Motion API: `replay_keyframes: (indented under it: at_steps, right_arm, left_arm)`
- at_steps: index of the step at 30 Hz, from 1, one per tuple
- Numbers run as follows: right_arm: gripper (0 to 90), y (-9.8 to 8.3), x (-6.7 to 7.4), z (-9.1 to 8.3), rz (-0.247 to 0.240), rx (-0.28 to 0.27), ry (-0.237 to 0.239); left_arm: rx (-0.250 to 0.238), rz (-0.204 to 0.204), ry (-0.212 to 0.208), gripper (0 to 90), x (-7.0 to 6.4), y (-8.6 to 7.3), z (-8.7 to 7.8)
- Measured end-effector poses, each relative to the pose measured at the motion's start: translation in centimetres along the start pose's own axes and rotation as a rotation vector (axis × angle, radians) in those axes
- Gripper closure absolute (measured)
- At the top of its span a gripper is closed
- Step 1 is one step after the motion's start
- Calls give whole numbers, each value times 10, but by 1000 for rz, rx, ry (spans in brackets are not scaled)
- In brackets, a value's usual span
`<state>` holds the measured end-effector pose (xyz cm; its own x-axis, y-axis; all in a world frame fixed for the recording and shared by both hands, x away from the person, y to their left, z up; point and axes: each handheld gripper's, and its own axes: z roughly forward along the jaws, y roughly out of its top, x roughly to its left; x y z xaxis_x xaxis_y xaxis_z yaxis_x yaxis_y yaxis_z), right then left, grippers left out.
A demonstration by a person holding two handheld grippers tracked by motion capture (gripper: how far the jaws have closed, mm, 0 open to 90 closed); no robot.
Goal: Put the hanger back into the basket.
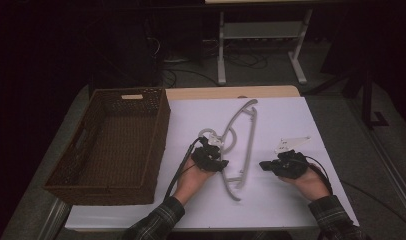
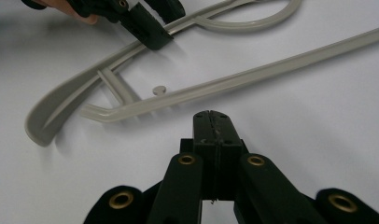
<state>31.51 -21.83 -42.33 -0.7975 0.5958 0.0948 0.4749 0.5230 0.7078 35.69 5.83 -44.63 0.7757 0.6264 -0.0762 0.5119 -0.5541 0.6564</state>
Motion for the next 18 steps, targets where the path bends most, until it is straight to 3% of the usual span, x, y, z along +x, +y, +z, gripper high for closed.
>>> replay_keyframes:
  at_steps: [6,11,12,13,15,17,18]
  right_arm:
    - [895,0,0,-1,4,-1,-5]
    - [895,0,0,-2,4,-5,-7]
    - [895,0,0,-3,7,-6,-7]
    - [895,0,0,-3,7,-8,-8]
    - [895,0,0,-4,8,-12,-9]
    - [895,0,-1,-5,8,-10,-11]
    - [895,0,-1,-5,8,-11,-11]
  left_arm:
    - [-2,11,-4,684,4,0,-7]
    - [12,-6,-10,689,9,0,-9]
    - [21,10,20,694,12,0,-10]
    - [21,10,20,695,12,0,-10]
    - [28,-9,32,696,19,0,-11]
    - [50,-29,76,661,29,-3,-10]
    - [39,-50,63,657,32,-4,-11]
